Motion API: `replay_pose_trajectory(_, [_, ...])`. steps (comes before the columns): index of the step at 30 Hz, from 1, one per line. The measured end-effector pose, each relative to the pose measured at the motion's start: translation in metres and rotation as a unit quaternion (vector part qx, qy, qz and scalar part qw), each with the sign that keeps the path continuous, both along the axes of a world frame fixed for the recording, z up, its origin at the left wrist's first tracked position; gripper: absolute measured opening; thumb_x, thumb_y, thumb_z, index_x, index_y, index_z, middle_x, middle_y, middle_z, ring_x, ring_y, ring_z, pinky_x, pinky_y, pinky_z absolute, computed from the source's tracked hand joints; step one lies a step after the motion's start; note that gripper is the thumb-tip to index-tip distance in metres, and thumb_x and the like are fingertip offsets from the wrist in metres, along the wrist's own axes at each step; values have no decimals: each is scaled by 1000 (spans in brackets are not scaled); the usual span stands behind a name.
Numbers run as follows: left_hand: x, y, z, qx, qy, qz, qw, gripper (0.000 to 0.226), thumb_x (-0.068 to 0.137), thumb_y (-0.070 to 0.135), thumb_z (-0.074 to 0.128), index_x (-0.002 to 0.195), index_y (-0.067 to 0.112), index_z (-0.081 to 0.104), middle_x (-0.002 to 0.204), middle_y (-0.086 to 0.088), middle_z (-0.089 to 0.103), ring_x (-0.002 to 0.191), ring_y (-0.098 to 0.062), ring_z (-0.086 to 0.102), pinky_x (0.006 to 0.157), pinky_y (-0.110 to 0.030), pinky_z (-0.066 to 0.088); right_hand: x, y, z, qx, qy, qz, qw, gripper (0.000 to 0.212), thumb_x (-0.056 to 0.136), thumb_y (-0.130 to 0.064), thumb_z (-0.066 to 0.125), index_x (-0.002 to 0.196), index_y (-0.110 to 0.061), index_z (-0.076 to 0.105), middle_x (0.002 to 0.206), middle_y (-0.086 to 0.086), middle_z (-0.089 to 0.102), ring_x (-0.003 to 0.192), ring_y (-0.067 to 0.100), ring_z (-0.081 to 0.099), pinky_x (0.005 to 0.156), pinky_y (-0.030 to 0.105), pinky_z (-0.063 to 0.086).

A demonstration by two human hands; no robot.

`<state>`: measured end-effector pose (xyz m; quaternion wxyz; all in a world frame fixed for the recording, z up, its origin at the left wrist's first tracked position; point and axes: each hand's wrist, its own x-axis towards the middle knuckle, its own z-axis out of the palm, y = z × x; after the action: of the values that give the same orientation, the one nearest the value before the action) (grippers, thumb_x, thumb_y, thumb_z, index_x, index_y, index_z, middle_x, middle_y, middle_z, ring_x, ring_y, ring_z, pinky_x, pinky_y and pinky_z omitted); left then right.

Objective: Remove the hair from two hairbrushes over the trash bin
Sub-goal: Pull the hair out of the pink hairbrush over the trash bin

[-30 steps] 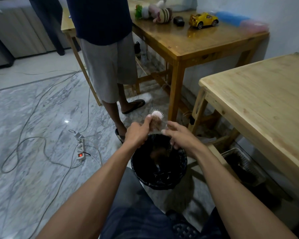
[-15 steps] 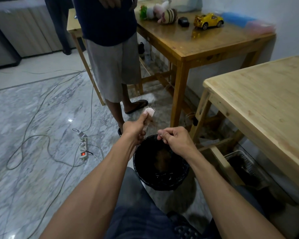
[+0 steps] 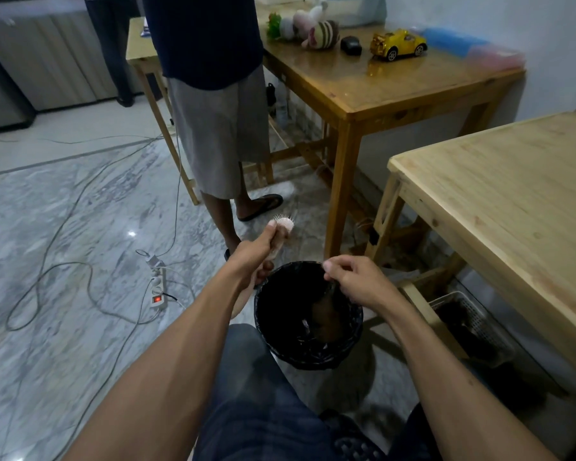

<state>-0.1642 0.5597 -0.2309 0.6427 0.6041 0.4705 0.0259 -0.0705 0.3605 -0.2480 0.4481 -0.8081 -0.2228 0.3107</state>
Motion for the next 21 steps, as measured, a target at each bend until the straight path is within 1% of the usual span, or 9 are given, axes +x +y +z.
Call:
replay_pose_trajectory(2, [-4, 1, -6, -35, 3, -55, 998, 76, 70, 78, 57, 101, 10, 69, 58, -4, 49, 41, -18, 41, 44, -24, 34, 5, -2, -3, -61, 29, -9, 998, 54, 96, -55, 58, 142, -27, 54, 118, -5, 67, 97, 21, 68, 59, 28, 48])
replay_pose_trajectory(3, [-6, -1, -6, -45, 7, -84, 995, 69, 69, 69, 59, 93, 6, 66, 59, -5, 48, 43, -19, 41, 46, -26, 34, 6, -1, -3, -66, 38, -27, 997, 66, 94, -60, 58, 150, -27, 45, 130, -3, 63, 102, 26, 68, 59, 30, 49])
replay_pose_trajectory(6, [-10, -10, -2, -29, -21, -173, 984, 23, 77, 31, 59, 79, 9, 52, 63, -6, 48, 49, -18, 43, 53, -30, 36, 3, 8, 1, -44, 44, -61, 996, 69, 94, -64, 54, 152, -29, 44, 113, -3, 60, 83, 17, 66, 59, 29, 49])
replay_pose_trajectory(8, [-12, -15, 0, 9, -30, -208, 978, 4, 78, 10, 58, 76, 7, 58, 69, -11, 58, 54, -17, 50, 58, -32, 41, 0, 14, 5, -25, 34, -65, 997, 57, 96, -59, 57, 144, -28, 53, 96, -5, 61, 75, 13, 63, 54, 24, 48])
replay_pose_trajectory(10, [-12, -15, -1, 31, -34, -234, 971, 15, 75, 8, 63, 89, 6, 66, 82, -15, 68, 63, -18, 56, 61, -34, 46, -1, 21, 6, 6, 4, -63, 998, 39, 96, -49, 64, 127, -25, 64, 82, -3, 62, 67, 12, 61, 50, 24, 49])
replay_pose_trajectory(12, [-11, -14, -3, 41, -35, -244, 968, 21, 84, 7, 63, 105, 9, 65, 90, -14, 74, 69, -18, 60, 62, -34, 50, -1, 26, 7, 22, -20, -78, 996, 22, 95, -38, 70, 98, -16, 73, 73, 2, 65, 59, 12, 57, 53, 28, 50])
replay_pose_trajectory(15, [-13, -9, -5, 53, -51, -216, 974, 20, 96, 2, 55, 114, 10, 59, 83, -10, 72, 62, -16, 55, 54, -31, 45, 0, 27, 5, 25, -49, -126, 990, 29, 92, -34, 74, 71, -14, 79, 71, -3, 73, 63, 9, 59, 70, 31, 50])
replay_pose_trajectory(18, [-14, -4, -15, -28, -92, -157, 983, 9, 98, -2, 47, 103, 3, 52, 76, -12, 58, 55, -16, 46, 46, -27, 34, 1, 21, 7, 24, -26, -155, 987, 30, 90, -34, 75, 66, -17, 81, 74, -4, 77, 80, 15, 68, 83, 38, 54])
replay_pose_trajectory(21, [-12, 5, -26, -103, -111, -50, 987, 15, 98, -5, 36, 94, 5, 46, 74, -11, 47, 48, -14, 40, 38, -23, 31, 3, 13, 10, 24, 7, -197, 980, 32, 89, -30, 76, 59, -18, 80, 63, -7, 75, 71, 15, 63, 84, 41, 52])
